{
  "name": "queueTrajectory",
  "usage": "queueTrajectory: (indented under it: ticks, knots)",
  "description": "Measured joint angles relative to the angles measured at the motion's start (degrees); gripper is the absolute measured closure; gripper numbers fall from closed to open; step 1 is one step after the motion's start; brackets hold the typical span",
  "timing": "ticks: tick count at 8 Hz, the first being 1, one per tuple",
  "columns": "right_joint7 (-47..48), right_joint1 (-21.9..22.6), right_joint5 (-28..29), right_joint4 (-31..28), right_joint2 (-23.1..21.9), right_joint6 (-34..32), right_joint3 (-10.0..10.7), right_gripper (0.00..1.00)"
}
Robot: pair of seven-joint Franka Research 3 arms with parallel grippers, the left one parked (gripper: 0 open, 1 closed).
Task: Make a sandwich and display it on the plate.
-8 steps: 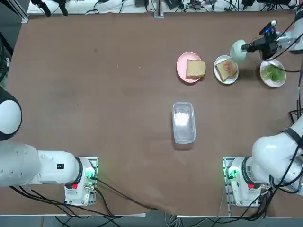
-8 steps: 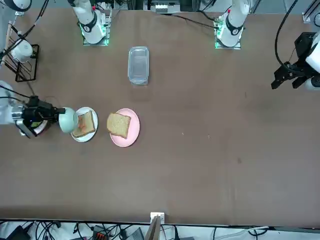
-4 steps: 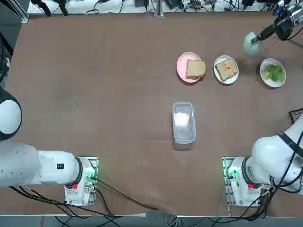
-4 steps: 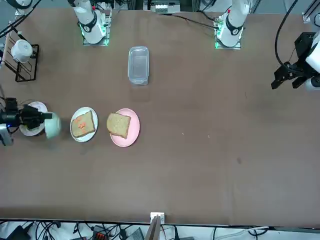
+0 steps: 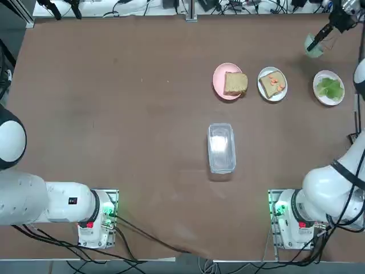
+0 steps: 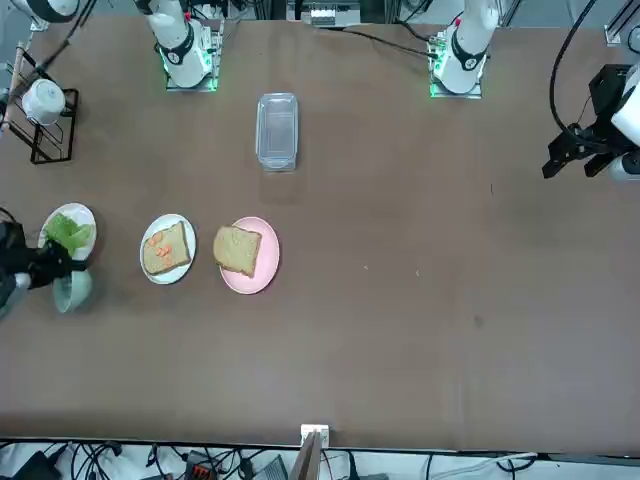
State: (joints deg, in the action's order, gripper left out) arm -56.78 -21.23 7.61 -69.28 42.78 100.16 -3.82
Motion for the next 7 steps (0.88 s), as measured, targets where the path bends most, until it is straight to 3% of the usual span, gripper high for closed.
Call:
queueTrajectory:
  ticks: [3, 5, 7]
  knots:
    - [0.1, 1.9, -12.8, -1.5, 2.1, 13.6, 0.1, 0.96]
    - [0.3, 1.4, -15.6, -4.0, 3.6, 22.1, 0.7, 0.96]
    - [0.6, -0.6, -15.7, -4.7, 5.1, 25.9, 1.1, 0.96]
